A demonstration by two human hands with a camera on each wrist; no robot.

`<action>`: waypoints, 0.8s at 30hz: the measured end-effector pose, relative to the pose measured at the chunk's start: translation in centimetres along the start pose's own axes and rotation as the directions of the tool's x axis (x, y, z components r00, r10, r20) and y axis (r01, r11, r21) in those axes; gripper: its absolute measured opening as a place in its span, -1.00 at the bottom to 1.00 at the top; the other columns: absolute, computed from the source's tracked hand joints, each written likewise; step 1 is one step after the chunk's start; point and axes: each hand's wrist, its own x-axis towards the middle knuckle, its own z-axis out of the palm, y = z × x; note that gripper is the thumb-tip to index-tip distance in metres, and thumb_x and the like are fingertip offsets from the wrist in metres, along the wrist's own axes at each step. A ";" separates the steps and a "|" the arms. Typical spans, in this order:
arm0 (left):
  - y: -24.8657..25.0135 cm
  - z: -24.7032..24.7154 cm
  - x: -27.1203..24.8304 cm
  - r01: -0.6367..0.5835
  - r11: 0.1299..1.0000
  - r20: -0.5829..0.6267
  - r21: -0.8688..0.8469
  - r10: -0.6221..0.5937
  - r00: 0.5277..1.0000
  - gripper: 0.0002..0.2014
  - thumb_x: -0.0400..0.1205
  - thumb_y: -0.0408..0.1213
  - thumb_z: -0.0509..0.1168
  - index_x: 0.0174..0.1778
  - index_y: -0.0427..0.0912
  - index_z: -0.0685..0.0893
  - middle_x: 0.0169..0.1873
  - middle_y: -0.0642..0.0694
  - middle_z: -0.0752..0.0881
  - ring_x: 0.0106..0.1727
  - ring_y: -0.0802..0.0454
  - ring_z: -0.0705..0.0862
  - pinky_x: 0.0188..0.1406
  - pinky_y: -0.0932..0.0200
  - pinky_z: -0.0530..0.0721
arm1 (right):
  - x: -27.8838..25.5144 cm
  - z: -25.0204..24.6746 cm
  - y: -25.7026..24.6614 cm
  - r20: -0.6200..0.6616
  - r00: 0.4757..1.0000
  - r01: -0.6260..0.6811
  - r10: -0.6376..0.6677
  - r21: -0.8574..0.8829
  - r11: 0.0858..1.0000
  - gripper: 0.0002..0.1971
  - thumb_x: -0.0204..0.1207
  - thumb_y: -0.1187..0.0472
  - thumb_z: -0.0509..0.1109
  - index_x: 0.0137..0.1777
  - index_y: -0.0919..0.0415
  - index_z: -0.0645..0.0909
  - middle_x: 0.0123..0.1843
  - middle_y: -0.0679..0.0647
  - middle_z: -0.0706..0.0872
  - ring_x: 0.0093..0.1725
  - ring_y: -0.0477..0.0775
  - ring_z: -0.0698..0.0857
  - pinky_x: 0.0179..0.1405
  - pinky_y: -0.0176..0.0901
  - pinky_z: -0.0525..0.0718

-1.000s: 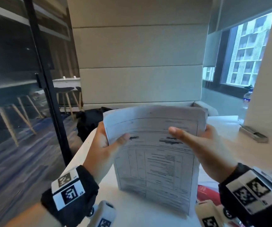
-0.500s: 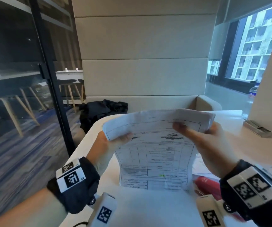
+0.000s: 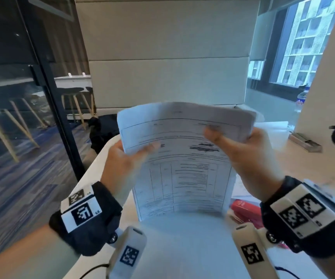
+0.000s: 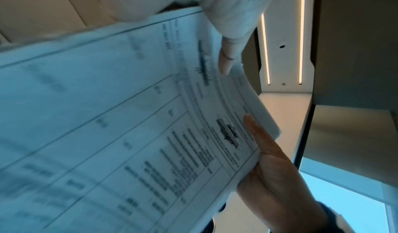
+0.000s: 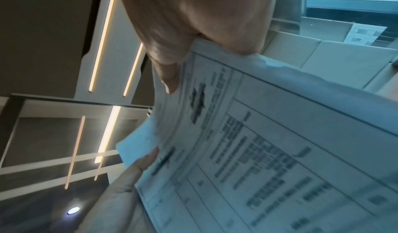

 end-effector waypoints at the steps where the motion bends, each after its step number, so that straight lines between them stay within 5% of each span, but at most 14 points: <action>1: -0.4 0.0 -0.6 0.023 1.000 0.019 0.005 -0.023 1.000 -0.72 0.45 -0.40 0.51 0.06 -0.12 0.75 0.00 -0.04 0.83 0.05 -0.01 0.79 0.00 0.13 0.76 | -0.5 -0.2 0.6 0.013 0.999 -0.030 0.030 -0.017 0.999 -0.89 0.32 0.20 0.64 -0.17 0.08 0.80 -0.14 0.03 0.86 -0.10 0.01 0.83 0.05 0.14 0.78; 5: -1.5 0.7 -2.4 0.070 0.994 0.025 0.089 -0.073 0.997 -0.81 0.51 -0.44 0.44 -0.08 -0.05 0.72 -0.24 0.26 0.82 -0.13 0.34 0.77 -0.22 0.59 0.59 | -2.0 -0.8 2.5 0.144 0.979 -0.141 0.146 -0.043 0.989 -0.71 0.28 0.26 0.65 -0.05 -0.07 0.76 -0.06 -0.12 0.85 -0.04 -0.12 0.82 0.01 -0.15 0.72; 8: -2.2 0.4 -2.2 0.086 0.987 0.000 0.135 -0.087 0.996 -0.84 0.57 -0.39 0.40 -0.12 0.01 0.72 -0.34 0.34 0.79 -0.33 0.44 0.71 -0.38 0.61 0.54 | -1.6 -2.3 3.5 0.318 0.880 -0.242 0.353 -0.339 0.909 -0.63 0.24 0.22 0.69 0.00 -0.10 0.71 -0.06 -0.16 0.84 -0.06 -0.22 0.80 0.01 -0.31 0.69; 10: -2.8 0.1 -1.7 0.075 0.981 0.006 0.178 -0.077 0.997 -0.84 0.60 -0.34 0.38 0.01 0.00 0.76 -0.19 0.25 0.82 -0.21 0.37 0.75 -0.28 0.54 0.59 | -1.1 -3.8 4.1 0.413 0.766 -0.088 0.493 -0.692 0.716 -0.57 0.25 0.10 0.68 0.10 -0.10 0.66 0.05 -0.17 0.80 0.01 -0.20 0.76 0.10 -0.27 0.68; 13: -3.5 -0.4 -0.9 0.111 0.979 -0.021 0.173 -0.109 0.994 -0.80 0.60 -0.35 0.38 0.07 0.02 0.75 -0.16 0.21 0.83 -0.17 0.36 0.75 -0.17 0.51 0.61 | -1.4 -5.9 4.7 0.317 0.663 0.235 0.679 -0.948 0.213 -0.50 0.33 0.00 0.55 0.24 0.08 0.54 0.16 -0.09 0.68 0.08 -0.07 0.64 0.10 -0.20 0.66; 16: -3.8 -0.5 -0.5 0.164 0.973 -0.015 0.162 -0.163 0.986 -0.75 0.60 -0.37 0.39 0.11 0.03 0.74 0.01 0.17 0.81 0.08 0.26 0.75 0.09 0.31 0.64 | -2.6 -7.1 5.1 0.286 0.580 0.396 0.762 -0.917 0.043 -0.83 0.44 0.03 0.40 -0.10 0.03 0.48 -0.21 -0.13 0.56 -0.19 -0.12 0.56 -0.28 -0.42 0.49; 21: -4.6 -0.4 -0.6 0.234 0.965 -0.039 0.122 -0.231 0.972 -0.80 0.64 -0.31 0.34 0.06 0.10 0.72 0.03 0.19 0.80 0.13 0.22 0.73 0.12 0.26 0.60 | -2.4 -8.5 4.3 0.296 0.540 0.283 0.788 -0.946 0.161 -0.84 0.55 -0.02 0.32 -0.14 -0.04 0.40 -0.09 -0.13 0.63 -0.24 -0.19 0.53 -0.27 -0.31 0.50; 24: -4.7 -0.7 -0.8 0.237 0.964 -0.059 0.122 -0.231 0.971 -0.81 0.68 -0.25 0.27 0.04 0.17 0.69 0.03 0.28 0.78 0.14 0.31 0.70 0.07 0.37 0.56 | -1.2 -9.2 4.2 0.289 0.633 -0.044 0.718 -0.913 0.407 -0.92 0.58 0.09 0.37 -0.05 0.00 0.50 -0.15 0.00 0.75 -0.20 -0.05 0.71 -0.22 -0.19 0.69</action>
